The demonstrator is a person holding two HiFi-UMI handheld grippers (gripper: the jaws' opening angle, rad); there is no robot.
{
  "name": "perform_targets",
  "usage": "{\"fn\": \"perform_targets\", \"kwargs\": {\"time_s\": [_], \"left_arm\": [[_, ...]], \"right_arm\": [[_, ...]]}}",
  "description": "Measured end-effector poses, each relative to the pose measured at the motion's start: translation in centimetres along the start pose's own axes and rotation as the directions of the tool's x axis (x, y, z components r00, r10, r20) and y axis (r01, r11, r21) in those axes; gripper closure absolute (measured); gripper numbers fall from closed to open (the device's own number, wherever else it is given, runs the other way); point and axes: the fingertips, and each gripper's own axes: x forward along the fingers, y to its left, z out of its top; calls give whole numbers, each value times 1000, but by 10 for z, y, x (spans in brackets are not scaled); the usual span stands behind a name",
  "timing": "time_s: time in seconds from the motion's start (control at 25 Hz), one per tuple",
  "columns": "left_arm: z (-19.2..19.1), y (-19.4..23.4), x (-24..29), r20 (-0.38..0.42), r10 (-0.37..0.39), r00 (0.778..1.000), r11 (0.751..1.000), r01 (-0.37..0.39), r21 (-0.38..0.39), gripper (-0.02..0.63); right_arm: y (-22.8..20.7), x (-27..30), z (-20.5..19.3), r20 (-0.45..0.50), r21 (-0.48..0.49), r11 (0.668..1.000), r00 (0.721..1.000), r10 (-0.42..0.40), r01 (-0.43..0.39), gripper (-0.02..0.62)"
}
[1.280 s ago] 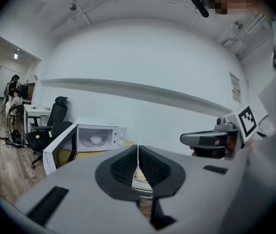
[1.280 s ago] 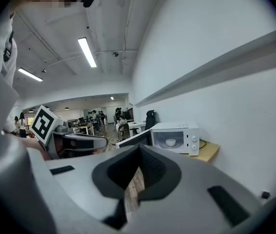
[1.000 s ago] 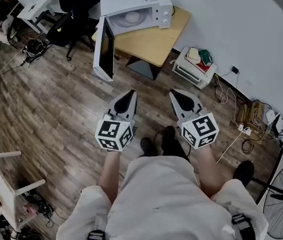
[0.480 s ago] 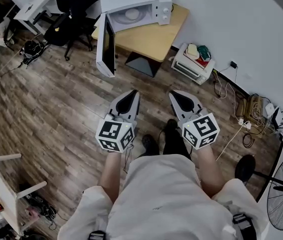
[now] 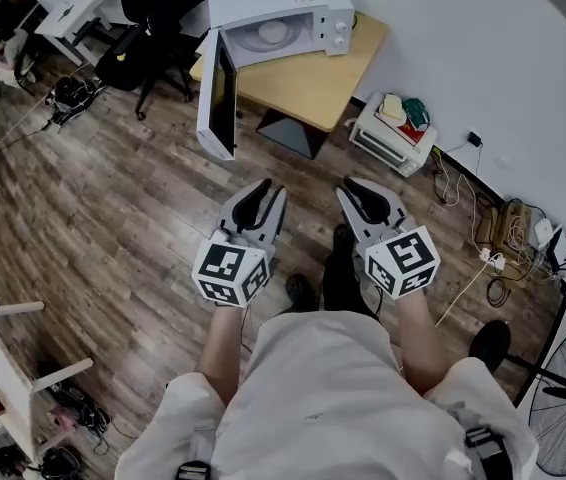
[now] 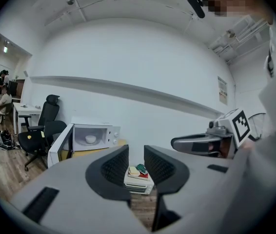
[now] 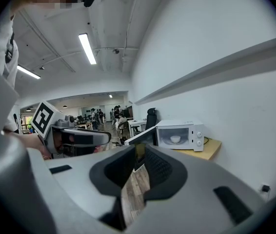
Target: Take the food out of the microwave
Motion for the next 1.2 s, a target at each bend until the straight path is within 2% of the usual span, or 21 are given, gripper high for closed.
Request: {"fn": "perform_targets", "kwargs": {"time_s": [0.44,0.92,1.2], "left_arm": [[21,26,63,3,68,998,997,-68,-23,512],[42,12,151,-1,152,988,988,-151,-29,512],[43,6,180,2,218,976,975,-217,-46,512]], "right_arm": [[-62,41,19,-10,-35,998,998,57,-57,475],[-160,70,43,-6,-83,987,991,135,-135,472],[-195,77,40,-23,-117,977,984,177,-179,472]]}}
